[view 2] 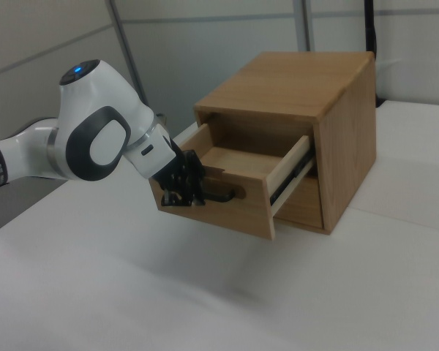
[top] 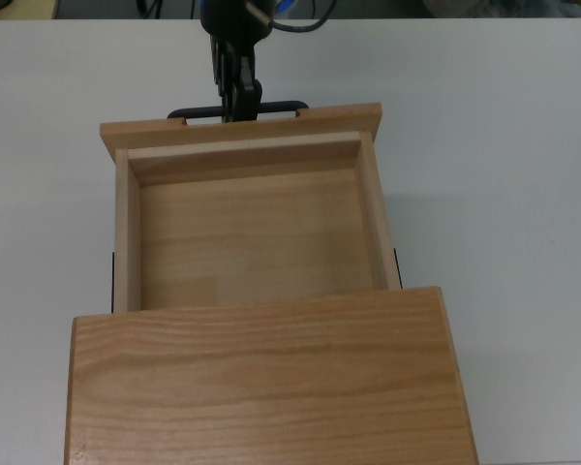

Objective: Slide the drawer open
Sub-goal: 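Pull the handle outward, sliding the upper drawer out of the cabinet, then open the gripper to release the drawer handle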

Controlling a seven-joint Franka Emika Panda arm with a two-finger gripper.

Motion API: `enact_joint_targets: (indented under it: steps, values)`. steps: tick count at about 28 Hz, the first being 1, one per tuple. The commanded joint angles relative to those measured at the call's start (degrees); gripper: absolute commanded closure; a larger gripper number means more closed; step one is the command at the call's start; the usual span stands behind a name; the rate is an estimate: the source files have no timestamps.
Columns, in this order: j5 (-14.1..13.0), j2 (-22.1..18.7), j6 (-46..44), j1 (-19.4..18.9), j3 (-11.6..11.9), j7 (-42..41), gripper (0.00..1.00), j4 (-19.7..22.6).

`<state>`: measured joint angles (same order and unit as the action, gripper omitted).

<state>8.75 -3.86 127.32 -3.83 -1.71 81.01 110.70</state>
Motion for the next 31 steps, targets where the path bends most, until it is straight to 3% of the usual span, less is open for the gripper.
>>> enact_joint_targets:
  steps: [1,7,16,17,21,22,23,24,31]
  values:
    - [-2.2,-7.6,-5.4,-0.4,0.6,-5.5,1.0,3.4]
    - [-2.2,-10.6,-6.6,-1.1,0.6,-5.5,1.0,6.1]
    - [-4.1,-11.3,-9.8,-1.2,0.6,-5.4,1.0,6.1]
    - [-4.2,-11.3,-10.0,-1.2,0.6,-5.4,0.81,6.1]
    - [-4.2,-10.9,-9.6,-1.1,1.0,-5.5,0.33,5.7]
    - [-4.2,-10.8,-9.4,-1.1,1.0,-5.6,0.13,5.3]
    - [-4.2,-10.7,-9.4,-1.1,1.1,-5.7,0.04,5.1]
    - [-4.2,-10.6,-9.3,-1.1,1.2,-5.7,0.0,4.8]
    - [-4.2,-10.9,-9.4,-1.2,1.3,-7.2,0.0,4.5]
